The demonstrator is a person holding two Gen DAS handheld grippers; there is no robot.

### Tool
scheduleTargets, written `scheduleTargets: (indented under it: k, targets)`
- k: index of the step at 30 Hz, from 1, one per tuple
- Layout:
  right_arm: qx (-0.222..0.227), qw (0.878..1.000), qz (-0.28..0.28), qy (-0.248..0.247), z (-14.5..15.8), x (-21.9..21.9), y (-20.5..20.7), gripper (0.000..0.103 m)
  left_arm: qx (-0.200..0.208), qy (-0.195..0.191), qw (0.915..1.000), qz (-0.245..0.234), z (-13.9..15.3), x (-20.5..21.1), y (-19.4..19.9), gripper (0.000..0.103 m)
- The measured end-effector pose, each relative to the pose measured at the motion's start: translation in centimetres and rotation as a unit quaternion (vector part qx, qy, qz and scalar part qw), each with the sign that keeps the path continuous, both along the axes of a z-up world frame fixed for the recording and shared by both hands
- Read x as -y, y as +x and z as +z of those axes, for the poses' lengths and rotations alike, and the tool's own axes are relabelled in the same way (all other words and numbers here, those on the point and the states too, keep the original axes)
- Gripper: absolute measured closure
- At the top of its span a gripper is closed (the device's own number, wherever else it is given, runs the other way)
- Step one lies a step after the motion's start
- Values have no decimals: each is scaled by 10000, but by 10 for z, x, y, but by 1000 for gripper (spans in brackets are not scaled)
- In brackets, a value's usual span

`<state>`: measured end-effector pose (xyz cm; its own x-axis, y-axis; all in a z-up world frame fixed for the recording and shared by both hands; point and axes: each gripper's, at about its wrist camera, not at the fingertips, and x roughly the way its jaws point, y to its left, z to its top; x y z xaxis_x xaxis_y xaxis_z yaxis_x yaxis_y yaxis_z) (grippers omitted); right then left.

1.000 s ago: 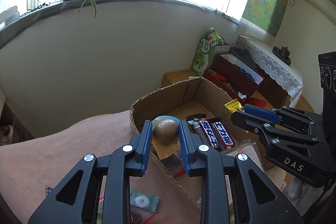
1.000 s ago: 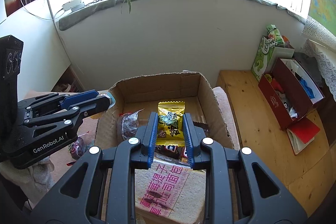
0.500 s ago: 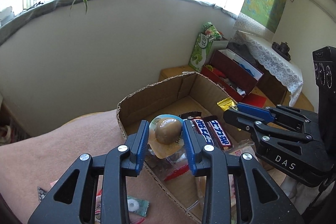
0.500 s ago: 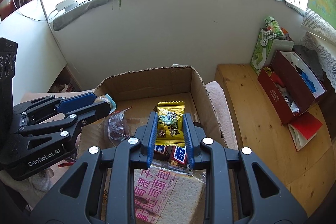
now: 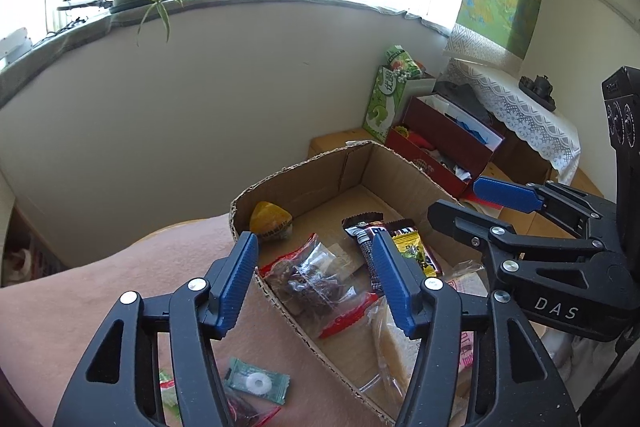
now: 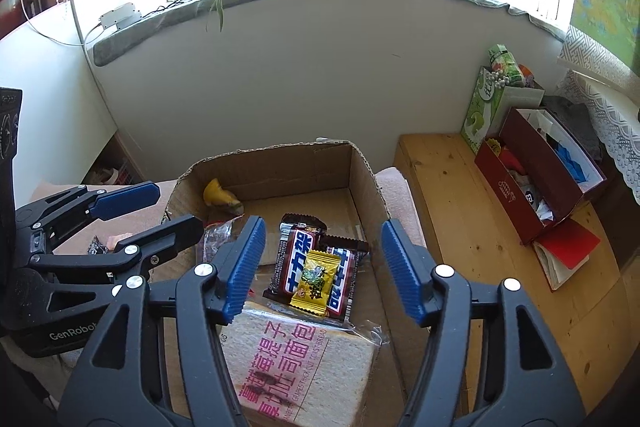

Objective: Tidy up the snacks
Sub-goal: 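Carry both candies into the cardboard box and open both tools, then withdraw both tools from the box toward the remaining snacks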

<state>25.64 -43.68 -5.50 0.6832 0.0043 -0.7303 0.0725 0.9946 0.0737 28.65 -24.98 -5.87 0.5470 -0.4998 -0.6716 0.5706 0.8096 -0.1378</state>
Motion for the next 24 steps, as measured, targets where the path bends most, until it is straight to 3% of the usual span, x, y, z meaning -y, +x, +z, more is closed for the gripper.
scheduleTargets:
  k: [4,15,24]
  targets:
    - [61,9999,-110,-40,4,2,-6,26,28,-41,10000,41,5,-5,-4,40]
    - [182,9998,-85,-57,25,-7,-29,26,205,-102,9997,107,24,-23,-25,40]
    - [279,9995,139,-53,39,-37,-57,26,298,-228,9982,459,37,-75,-36,40]
